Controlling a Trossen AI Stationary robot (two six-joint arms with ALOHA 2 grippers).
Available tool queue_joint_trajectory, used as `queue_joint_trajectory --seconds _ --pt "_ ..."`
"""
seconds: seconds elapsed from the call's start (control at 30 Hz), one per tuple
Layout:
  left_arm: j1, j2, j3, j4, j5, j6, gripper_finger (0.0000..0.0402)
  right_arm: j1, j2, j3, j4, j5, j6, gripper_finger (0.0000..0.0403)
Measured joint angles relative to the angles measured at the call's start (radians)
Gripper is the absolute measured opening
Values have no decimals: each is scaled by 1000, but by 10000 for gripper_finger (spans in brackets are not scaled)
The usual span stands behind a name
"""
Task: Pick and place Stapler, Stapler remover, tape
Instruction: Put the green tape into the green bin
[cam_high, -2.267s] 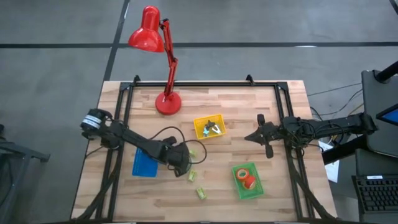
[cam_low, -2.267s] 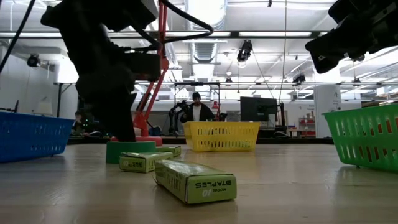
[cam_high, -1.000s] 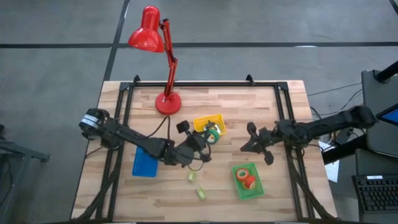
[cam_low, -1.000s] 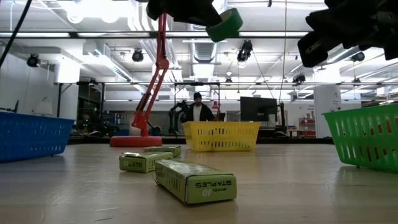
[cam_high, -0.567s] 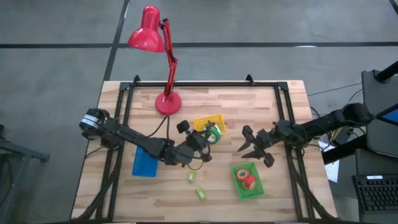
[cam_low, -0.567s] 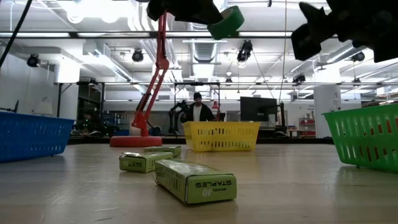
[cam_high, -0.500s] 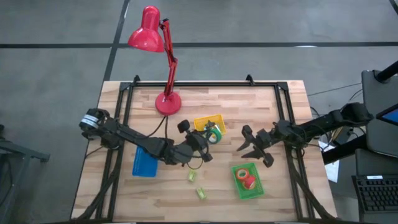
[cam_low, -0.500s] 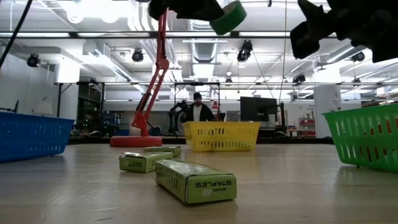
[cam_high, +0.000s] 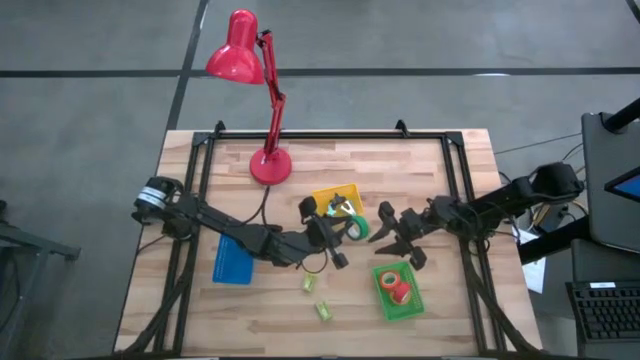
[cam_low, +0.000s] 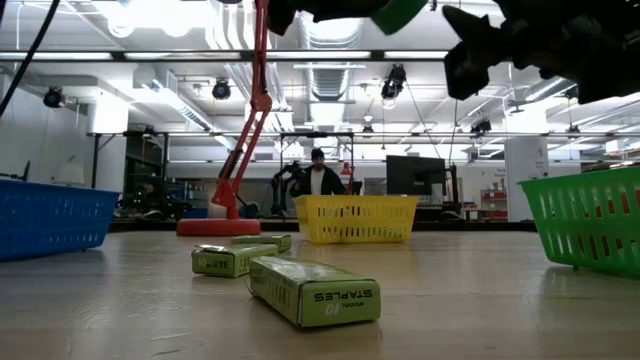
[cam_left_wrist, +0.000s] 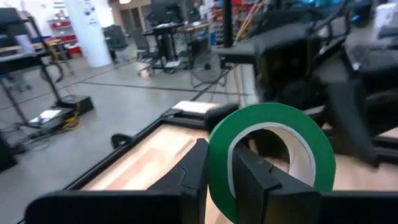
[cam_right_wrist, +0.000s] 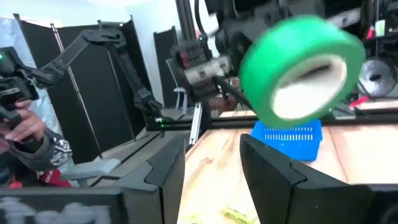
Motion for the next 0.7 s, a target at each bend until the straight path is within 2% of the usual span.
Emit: queue_joint_trajectory --seconds 0.37,0.7 --pt "-8 2 -7 14 58 -12 55 0 111 73 -2 -2 -15 206" --pt "-37 2 -16 10 57 -13 51 -3 71 54 -8 0 -47 219"
